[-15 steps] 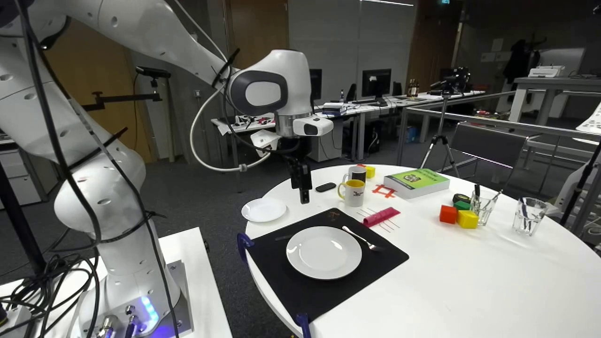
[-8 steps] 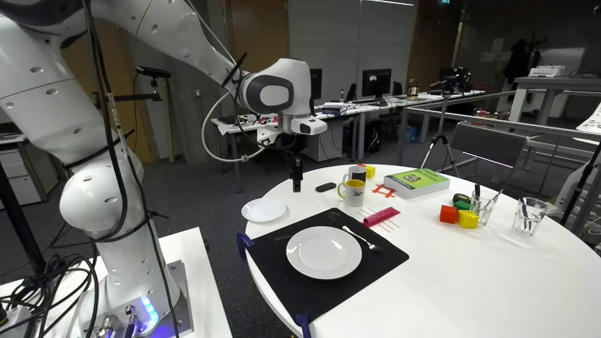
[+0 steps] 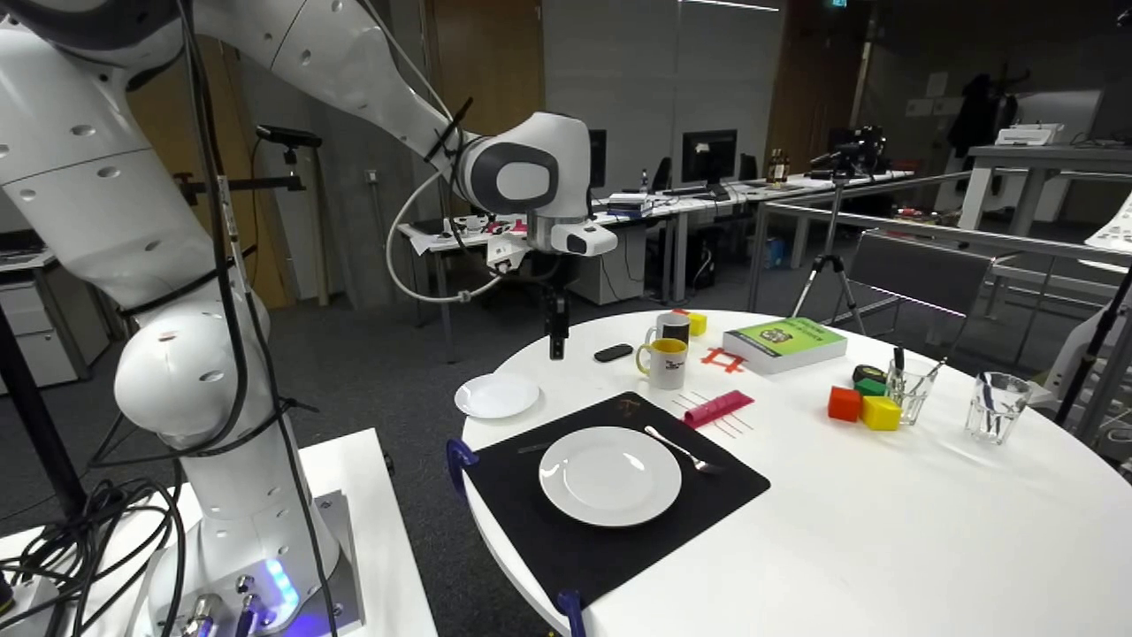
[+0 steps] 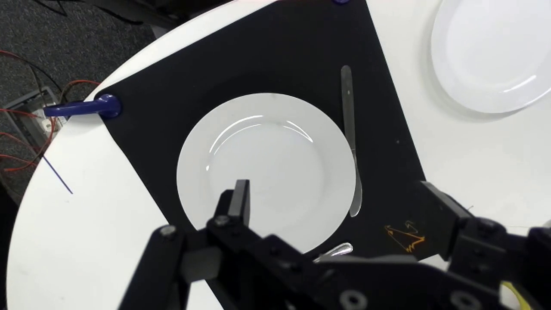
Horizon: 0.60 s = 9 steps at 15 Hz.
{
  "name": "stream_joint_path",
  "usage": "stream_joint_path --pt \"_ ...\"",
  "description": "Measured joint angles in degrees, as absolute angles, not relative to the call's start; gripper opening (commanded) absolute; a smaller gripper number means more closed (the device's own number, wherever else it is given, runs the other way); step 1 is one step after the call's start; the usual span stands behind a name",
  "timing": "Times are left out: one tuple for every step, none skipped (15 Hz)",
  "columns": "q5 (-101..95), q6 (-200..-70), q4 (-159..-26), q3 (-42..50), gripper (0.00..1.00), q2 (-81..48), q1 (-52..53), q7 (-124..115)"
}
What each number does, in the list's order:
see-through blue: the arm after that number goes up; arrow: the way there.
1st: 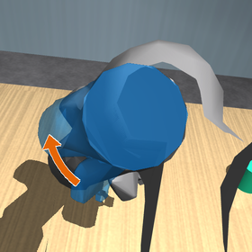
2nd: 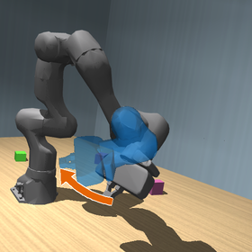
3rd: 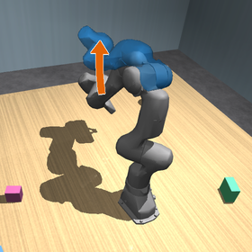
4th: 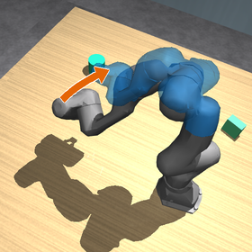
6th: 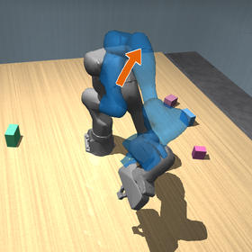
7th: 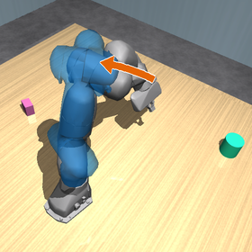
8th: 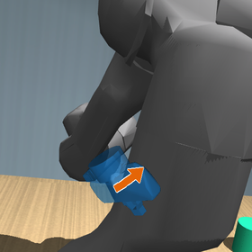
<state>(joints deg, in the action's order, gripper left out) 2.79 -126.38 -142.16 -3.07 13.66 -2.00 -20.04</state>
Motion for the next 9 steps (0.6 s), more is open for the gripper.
stream_joint_path --pt "2.67 -126.38 -142.21 -3.07 1.0 13.66 -2.02 -20.04" --pt "2.66 -126.38 -142.32 -3.07 1.0 13.63 -2.04 -20.14" --pt "2.61 -126.43 -142.47 -3.15 1.0 13.46 -2.04 -21.04" --pt "2.6 -126.49 -142.59 -3.43 1.0 13.08 -2.04 -22.41" --pt "2.6 -126.61 -142.63 -3.89 1.0 12.41 -1.99 -24.21" --pt "2.63 -127.07 -142.64 -4.48 1.0 11.54 -1.8 -26.63" --pt "2.66 -127.59 -142.64 -5.17 1.0 10.45 -1.44 -29.62" --pt "2.66 -128.34 -142.65 -5.98 1.0 9.26 -1.07 -32.71" --pt "2.66 -128.8 -142.61 -6.73 1.0 8.03 -0.59 -35.82"
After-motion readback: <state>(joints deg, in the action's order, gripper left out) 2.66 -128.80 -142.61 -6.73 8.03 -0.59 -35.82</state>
